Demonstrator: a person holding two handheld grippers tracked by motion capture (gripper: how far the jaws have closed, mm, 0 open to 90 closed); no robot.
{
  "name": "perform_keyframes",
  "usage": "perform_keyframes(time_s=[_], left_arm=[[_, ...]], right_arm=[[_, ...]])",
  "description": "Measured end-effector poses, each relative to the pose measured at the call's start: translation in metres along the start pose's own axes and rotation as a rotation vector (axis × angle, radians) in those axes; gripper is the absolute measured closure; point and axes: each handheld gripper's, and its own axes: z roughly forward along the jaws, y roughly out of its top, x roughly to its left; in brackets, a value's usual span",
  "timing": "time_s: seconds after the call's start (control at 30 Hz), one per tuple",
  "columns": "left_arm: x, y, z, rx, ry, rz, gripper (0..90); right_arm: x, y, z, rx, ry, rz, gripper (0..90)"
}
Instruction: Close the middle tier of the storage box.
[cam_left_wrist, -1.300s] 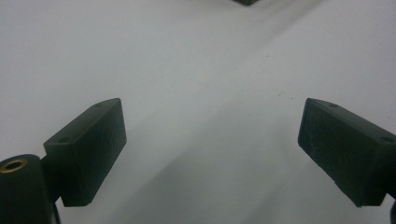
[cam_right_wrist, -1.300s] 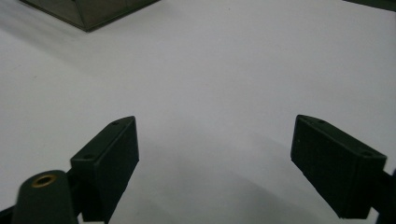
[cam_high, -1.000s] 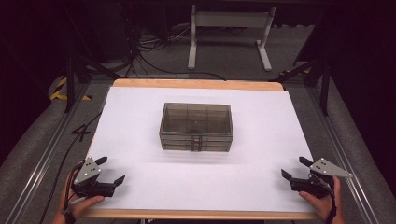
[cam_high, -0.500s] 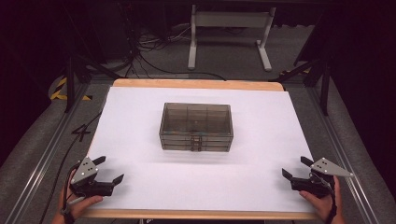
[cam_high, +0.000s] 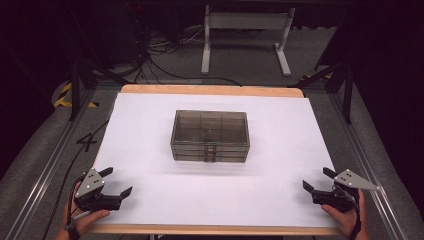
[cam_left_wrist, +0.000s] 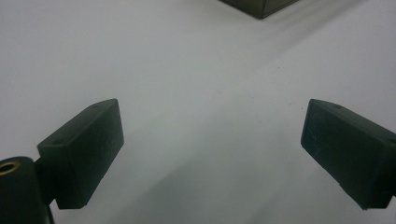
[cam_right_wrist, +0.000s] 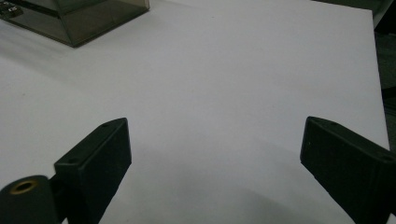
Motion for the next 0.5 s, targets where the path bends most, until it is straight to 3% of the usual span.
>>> perform_keyframes(time_s=[0.5], left_arm=[[-0.0009, 0.0009, 0.0018, 0.02, 0.006, 0.009, 6.4]], right_arm=[[-0.001, -0.0006, -0.0011, -0.014, -0.006, 0.015, 8.6]])
